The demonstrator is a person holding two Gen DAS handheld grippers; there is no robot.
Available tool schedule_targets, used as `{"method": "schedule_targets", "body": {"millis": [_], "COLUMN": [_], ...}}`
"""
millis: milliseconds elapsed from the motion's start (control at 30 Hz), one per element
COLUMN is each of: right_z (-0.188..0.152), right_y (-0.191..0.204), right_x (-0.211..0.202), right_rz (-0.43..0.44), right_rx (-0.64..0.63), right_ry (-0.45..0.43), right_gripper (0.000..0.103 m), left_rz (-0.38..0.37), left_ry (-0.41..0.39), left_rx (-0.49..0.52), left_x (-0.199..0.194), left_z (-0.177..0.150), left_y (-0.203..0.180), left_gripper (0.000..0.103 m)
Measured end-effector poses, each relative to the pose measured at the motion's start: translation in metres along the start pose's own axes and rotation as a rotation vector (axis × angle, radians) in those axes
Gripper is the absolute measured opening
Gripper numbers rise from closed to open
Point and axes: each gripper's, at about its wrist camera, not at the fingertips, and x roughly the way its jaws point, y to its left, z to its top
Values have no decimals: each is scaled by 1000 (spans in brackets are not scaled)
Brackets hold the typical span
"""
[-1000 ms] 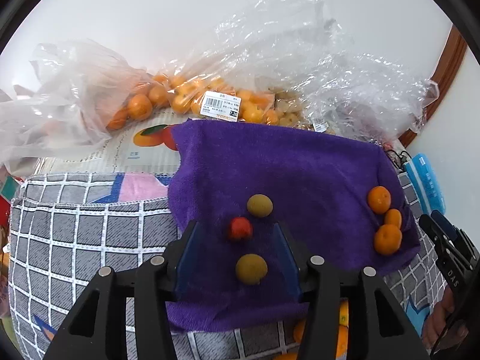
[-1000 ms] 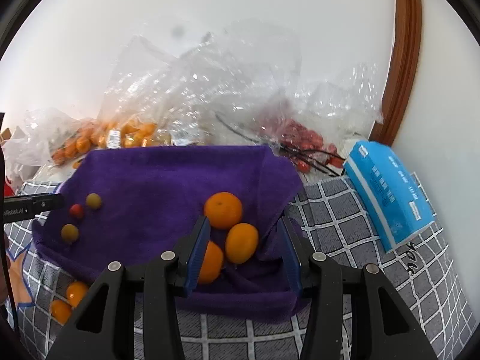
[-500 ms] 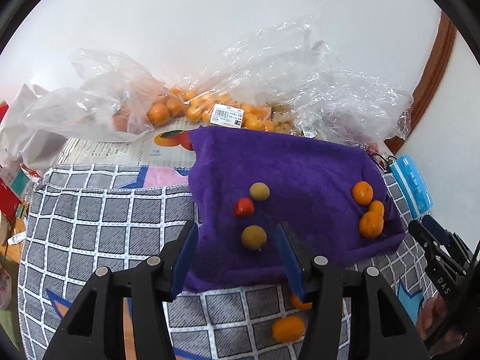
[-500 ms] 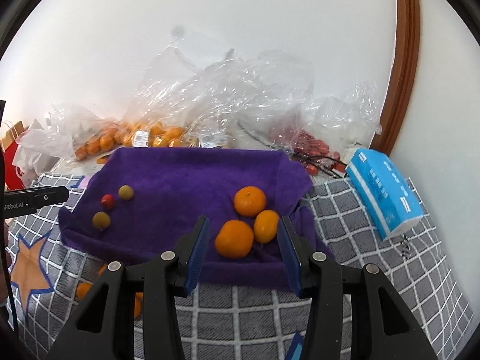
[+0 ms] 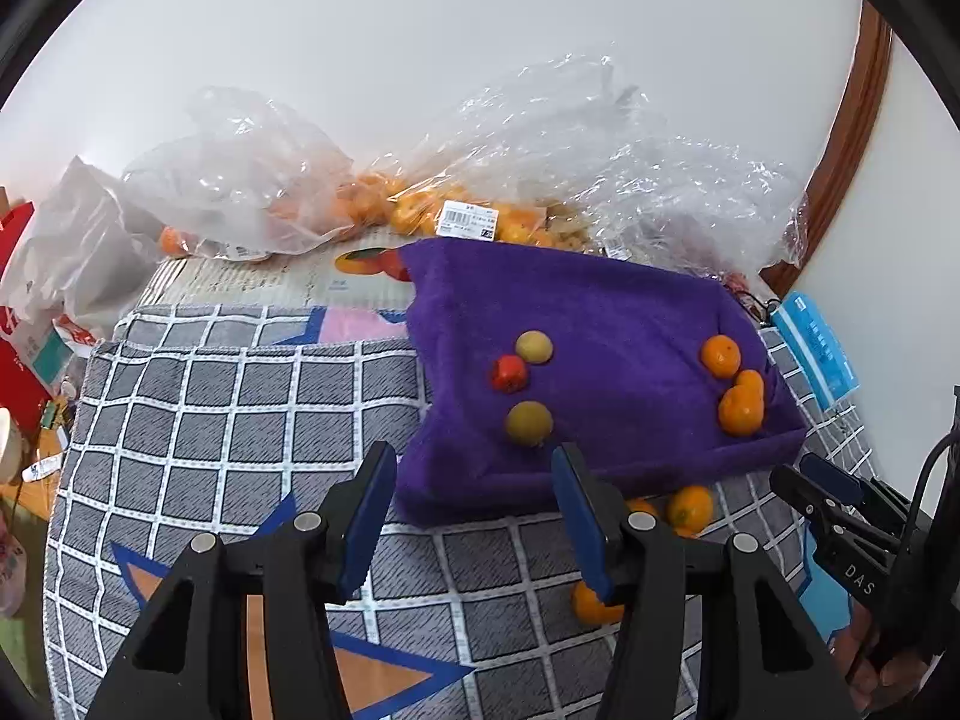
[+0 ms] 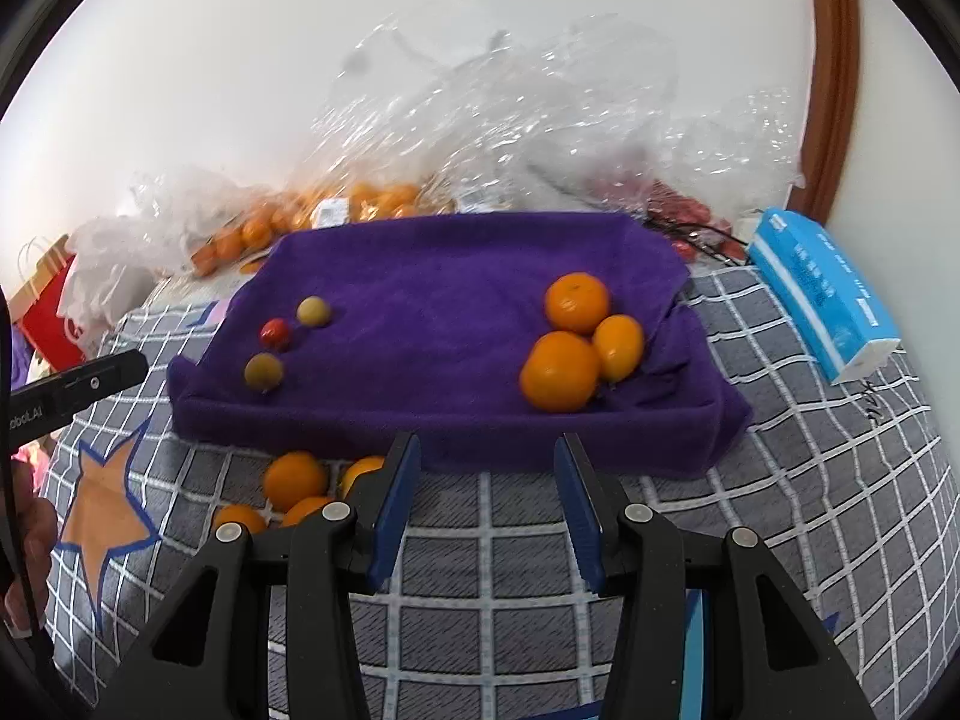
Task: Organize fruits
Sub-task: 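Move both open tools back toward the fruit row beside the towel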
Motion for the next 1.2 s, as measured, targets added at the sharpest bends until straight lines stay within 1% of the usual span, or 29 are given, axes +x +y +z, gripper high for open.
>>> {"method": "schedule_targets", "body": {"millis": [133, 300, 467, 633, 933, 1200], "right_z": [-5, -11, -15, -16, -9, -6], "right_y": [9, 22, 35, 43, 44, 48], "right_x": [7, 17, 24, 29, 45, 56], "right_rz": [20, 46, 56, 55, 50, 29], "right_rx": [-6, -16, -40, -54, -44, -57], "right_ry": [23, 57, 72, 69, 95, 111], "right_gripper": [46, 46, 46, 46, 46, 45], "left_rz": [-10, 22, 19, 23, -5, -34], "left_ry": [16, 29, 51, 58, 70, 80], "left_rx": [4, 23, -23, -47, -45, -70], "left_x": [-1, -1, 3, 4, 8, 16], "left_z": [-6, -12, -15, -17, -22, -23], "left_y": [5, 13, 33, 43, 46, 53], "left_gripper": [52, 52, 52, 52, 52, 52]}}
